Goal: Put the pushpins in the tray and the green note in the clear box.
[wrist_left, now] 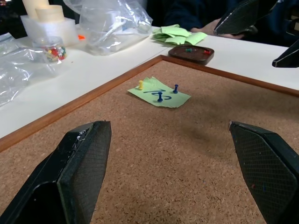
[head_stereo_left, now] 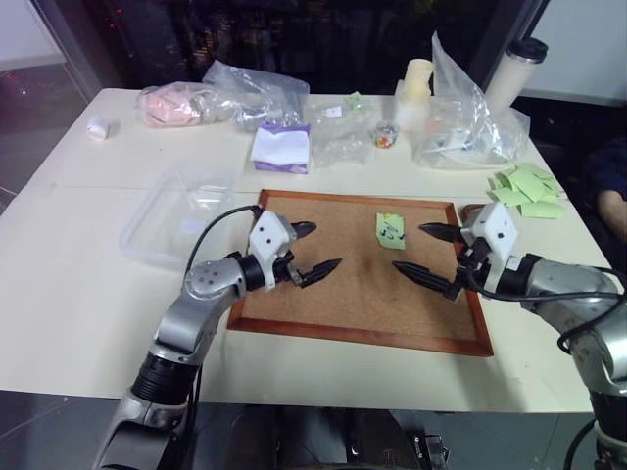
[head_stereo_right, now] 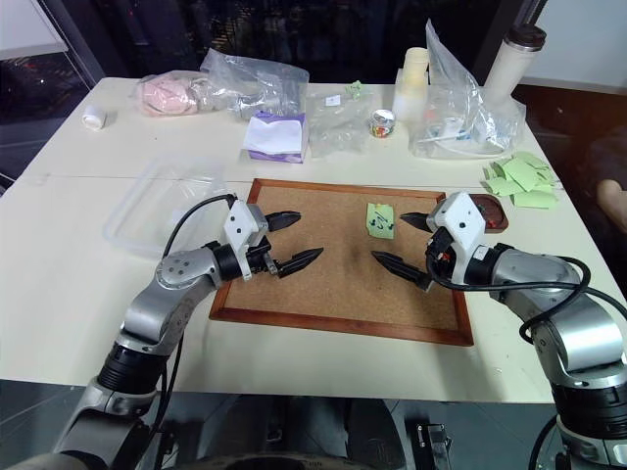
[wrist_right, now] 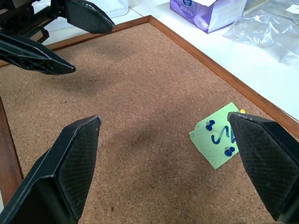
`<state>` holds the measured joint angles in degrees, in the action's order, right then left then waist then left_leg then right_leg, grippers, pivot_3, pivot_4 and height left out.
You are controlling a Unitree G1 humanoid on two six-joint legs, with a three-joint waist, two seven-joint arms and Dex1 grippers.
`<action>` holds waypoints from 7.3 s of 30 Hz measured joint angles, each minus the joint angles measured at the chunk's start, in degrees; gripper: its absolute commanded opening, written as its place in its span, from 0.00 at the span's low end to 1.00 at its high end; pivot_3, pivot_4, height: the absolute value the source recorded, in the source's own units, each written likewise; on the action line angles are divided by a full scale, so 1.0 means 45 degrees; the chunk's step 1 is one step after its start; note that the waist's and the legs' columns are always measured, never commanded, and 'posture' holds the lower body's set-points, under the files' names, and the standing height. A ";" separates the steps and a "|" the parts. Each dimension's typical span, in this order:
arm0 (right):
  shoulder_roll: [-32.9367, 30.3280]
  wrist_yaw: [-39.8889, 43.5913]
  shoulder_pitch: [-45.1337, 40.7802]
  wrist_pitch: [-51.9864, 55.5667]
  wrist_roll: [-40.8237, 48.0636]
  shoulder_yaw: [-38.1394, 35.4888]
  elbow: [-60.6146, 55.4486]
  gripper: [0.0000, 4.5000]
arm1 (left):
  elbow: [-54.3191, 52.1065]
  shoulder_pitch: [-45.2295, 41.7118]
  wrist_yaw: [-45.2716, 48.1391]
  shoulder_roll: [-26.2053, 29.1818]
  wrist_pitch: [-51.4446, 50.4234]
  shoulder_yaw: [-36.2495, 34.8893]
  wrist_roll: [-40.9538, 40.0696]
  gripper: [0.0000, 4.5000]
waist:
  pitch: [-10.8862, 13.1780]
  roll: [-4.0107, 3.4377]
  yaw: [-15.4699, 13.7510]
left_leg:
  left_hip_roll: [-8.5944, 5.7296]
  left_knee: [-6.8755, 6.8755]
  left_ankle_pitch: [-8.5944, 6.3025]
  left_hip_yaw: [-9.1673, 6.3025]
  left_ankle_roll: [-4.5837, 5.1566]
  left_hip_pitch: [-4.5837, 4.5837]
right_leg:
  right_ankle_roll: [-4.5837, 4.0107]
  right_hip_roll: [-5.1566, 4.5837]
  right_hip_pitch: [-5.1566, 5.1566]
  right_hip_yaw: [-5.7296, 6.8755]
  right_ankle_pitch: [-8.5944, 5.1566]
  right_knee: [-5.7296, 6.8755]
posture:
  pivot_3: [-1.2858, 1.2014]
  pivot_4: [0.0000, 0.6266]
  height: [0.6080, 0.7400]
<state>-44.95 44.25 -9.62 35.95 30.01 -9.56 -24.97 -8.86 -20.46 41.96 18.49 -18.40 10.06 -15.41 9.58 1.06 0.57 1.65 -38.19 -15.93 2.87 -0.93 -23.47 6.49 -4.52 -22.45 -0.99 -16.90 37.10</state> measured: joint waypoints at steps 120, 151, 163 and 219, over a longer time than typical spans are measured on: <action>0.1239 -0.2722 -0.5912 -0.3124 -0.4615 -0.0694 1.3491 0.00 | 0.4510 -0.0866 -0.0555 -0.2472 0.1980 0.1329 0.2204 0.00 | -0.0063 -0.0108 0.0013 | -0.0020 0.0000 -0.0001 0.0029 0.0002 0.0025 | 0.0003 -0.0018 0.0024 -0.0006 0.0002 -0.0001 | 0.52 0.24 1.00; 0.2718 -0.1908 -0.3254 0.0161 -0.2874 0.0700 0.5004 0.62 | 0.4539 -0.0882 -0.0555 -0.2478 0.2040 0.1323 0.2211 0.00 | -0.0068 -0.0117 -0.0021 | -0.0015 -0.0002 -0.0001 0.0015 0.0002 0.0021 | 0.0003 -0.0020 0.0023 -0.0003 0.0002 -0.0001 | 0.52 0.24 1.00; 0.3280 -0.2506 -0.2630 0.0343 -0.2998 0.1443 0.4474 0.62 | 0.4451 -0.0877 -0.0575 -0.2353 0.1978 0.1323 0.2268 0.00 | -0.0068 -0.0117 0.0004 | -0.0019 -0.0001 -0.0002 0.0013 0.0003 0.0020 | 0.0002 -0.0014 0.0021 -0.0001 0.0001 -0.0003 | 0.52 0.24 1.00; 0.1032 -0.3418 -0.5397 -0.2377 -0.3794 -0.1140 1.1522 0.01 | 0.4055 -0.0643 -0.0478 -0.2359 0.1664 0.1388 0.2324 0.00 | -0.0072 -0.0126 0.0025 | -0.0018 0.0006 -0.0002 0.0029 0.0004 0.0020 | 0.0002 -0.0009 0.0015 -0.0011 0.0001 -0.0010 | 0.52 0.24 1.00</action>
<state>-40.31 28.87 -33.90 25.25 12.94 -14.69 26.88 9.39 -23.35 39.81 7.87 -10.91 16.30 -4.95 9.25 0.49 0.68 1.57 -38.17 -15.94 3.01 -0.92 -23.38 6.50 -4.56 -22.38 -1.04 -16.90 37.06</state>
